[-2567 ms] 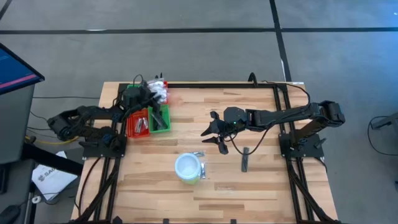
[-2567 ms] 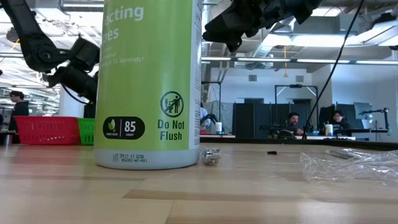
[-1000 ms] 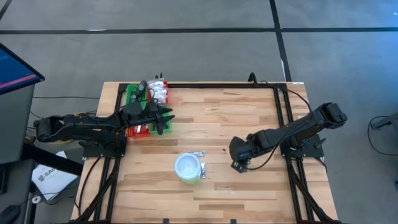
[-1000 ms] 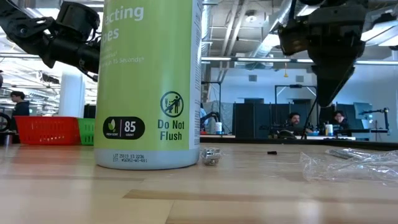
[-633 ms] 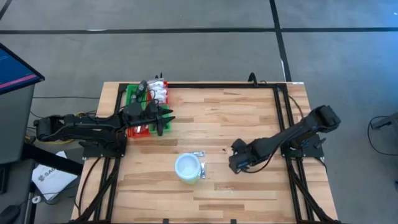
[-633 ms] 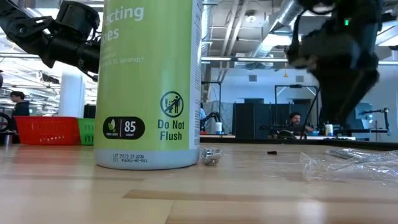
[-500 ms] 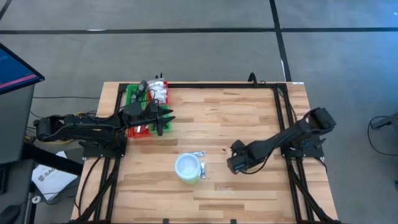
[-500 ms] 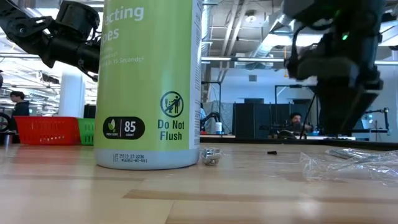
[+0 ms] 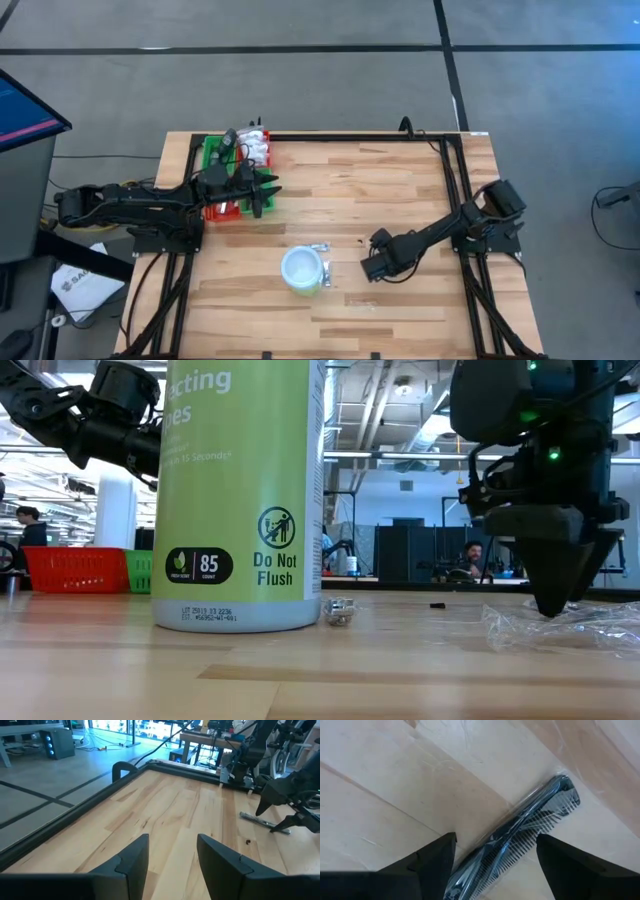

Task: Pick & Place Travel size toiletries
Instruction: Put the black comb into the bottom green bin

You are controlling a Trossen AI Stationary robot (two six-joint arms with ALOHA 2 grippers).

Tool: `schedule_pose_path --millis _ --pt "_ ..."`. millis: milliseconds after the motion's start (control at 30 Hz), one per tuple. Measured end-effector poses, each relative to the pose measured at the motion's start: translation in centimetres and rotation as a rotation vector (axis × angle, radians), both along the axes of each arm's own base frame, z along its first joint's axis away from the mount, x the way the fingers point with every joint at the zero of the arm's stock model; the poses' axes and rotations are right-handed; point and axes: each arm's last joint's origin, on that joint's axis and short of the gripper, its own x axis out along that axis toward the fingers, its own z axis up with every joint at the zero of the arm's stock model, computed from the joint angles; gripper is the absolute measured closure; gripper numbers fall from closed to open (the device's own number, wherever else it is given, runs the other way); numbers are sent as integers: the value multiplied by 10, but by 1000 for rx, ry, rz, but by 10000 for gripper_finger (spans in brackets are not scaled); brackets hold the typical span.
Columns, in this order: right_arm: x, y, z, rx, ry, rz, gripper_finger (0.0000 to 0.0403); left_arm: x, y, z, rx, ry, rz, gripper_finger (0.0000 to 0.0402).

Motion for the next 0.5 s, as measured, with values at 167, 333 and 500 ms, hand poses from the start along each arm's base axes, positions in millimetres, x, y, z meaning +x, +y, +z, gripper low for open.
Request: schedule_pose_path --millis 167,333,500 --pt "-3 6 -1 -35 -26 -33 132 0 0 0 1 -3 0 243" --pt "-7 11 -1 -62 -59 -195 132 0 0 0 2 -4 0 243" --pt "-9 15 -2 -71 -101 -308 132 0 0 0 2 -4 0 243"
